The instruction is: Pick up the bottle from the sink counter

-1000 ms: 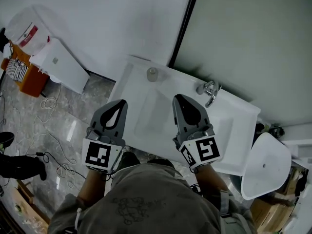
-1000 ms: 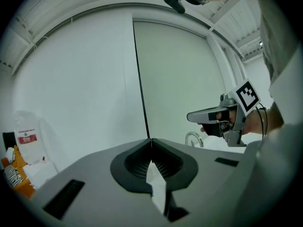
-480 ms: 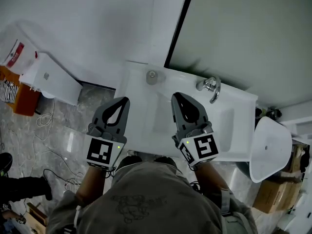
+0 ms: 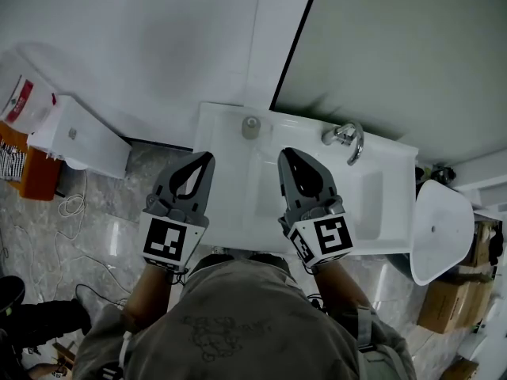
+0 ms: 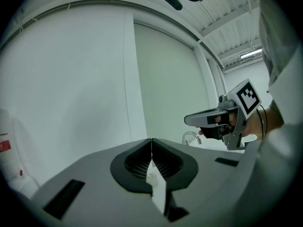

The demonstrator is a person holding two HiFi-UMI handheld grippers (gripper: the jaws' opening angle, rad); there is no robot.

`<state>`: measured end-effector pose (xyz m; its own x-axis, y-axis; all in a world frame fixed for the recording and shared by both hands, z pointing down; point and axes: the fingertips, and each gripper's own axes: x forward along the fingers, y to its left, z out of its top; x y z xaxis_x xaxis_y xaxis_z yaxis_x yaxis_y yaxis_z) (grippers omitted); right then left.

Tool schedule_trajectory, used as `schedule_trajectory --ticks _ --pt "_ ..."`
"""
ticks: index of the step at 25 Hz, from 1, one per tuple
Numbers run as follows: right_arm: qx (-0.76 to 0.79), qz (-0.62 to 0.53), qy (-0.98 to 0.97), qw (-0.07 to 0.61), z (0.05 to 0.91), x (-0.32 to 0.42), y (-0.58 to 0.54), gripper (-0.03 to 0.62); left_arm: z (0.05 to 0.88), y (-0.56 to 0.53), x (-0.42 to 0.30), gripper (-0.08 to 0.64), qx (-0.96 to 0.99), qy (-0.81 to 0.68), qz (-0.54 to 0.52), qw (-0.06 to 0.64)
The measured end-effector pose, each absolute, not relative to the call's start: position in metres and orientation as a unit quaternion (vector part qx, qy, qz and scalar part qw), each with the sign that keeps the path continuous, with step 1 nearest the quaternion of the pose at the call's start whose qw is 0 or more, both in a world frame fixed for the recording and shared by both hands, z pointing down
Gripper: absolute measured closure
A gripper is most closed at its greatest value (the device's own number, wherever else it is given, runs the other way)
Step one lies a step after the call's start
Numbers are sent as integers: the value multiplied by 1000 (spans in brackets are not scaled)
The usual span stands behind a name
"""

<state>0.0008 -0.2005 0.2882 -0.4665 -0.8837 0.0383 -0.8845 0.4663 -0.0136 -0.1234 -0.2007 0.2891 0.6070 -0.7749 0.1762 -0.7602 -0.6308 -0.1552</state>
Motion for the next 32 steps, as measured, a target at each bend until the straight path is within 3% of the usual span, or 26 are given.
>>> schedule_trajectory --ticks 9,12,16,32 --pt "518 4 -855 19 292 -5 -227 552 288 -223 -119 541 -900 420 -107 45" --pt "518 -3 -856 11 292 -6 -246 458 287 -235 -116 541 -899 425 -100 42" --pt "518 -6 -855 6 299 -9 -275 405 288 -250 -111 541 -899 425 -97 50" --pt "497 47 -866 35 410 -26 -379 308 350 -336 -105 541 -893 427 -129 58"
